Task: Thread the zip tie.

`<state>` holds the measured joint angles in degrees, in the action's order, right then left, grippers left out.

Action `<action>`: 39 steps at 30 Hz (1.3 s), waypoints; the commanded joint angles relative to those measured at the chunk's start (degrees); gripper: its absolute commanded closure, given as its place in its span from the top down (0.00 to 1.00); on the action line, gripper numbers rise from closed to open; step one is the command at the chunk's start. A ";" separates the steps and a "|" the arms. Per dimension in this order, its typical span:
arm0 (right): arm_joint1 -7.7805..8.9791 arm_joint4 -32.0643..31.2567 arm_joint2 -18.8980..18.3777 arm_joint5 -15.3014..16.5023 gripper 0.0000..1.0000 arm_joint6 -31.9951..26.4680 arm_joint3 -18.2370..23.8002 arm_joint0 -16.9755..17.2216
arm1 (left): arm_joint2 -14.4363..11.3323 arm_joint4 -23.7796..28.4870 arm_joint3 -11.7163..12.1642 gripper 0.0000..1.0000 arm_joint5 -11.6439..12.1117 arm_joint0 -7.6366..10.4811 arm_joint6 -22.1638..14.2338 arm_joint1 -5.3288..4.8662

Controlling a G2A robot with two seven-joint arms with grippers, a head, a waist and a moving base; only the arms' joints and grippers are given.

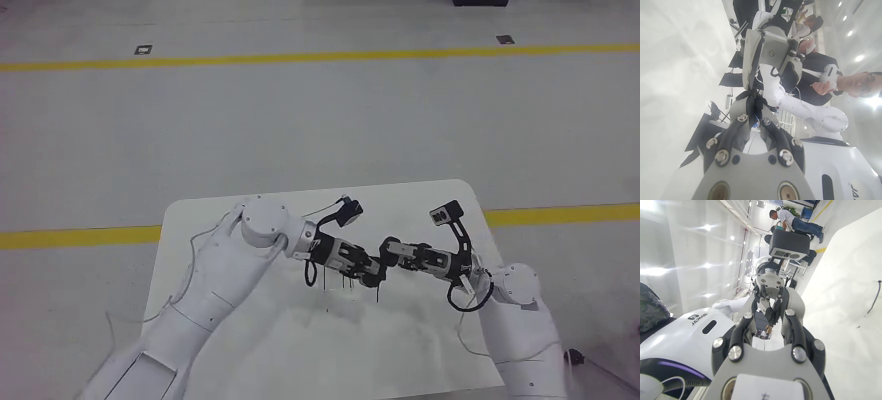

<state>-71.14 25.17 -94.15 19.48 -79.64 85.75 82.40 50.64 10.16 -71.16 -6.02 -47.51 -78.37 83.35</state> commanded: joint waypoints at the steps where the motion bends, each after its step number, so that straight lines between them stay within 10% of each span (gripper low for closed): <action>1: 0.23 0.03 0.24 0.00 0.27 0.00 0.02 -0.04 | -0.26 0.40 0.21 0.00 -0.11 0.23 0.08 -0.17; 39: 2.77 -1.75 2.58 0.00 0.20 0.00 -1.47 -1.64 | -6.54 4.61 2.96 0.00 -0.42 4.66 0.47 -2.16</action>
<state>-68.41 23.43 -91.64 19.48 -79.64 84.32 80.78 44.37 14.79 -68.18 -6.37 -42.95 -77.90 81.23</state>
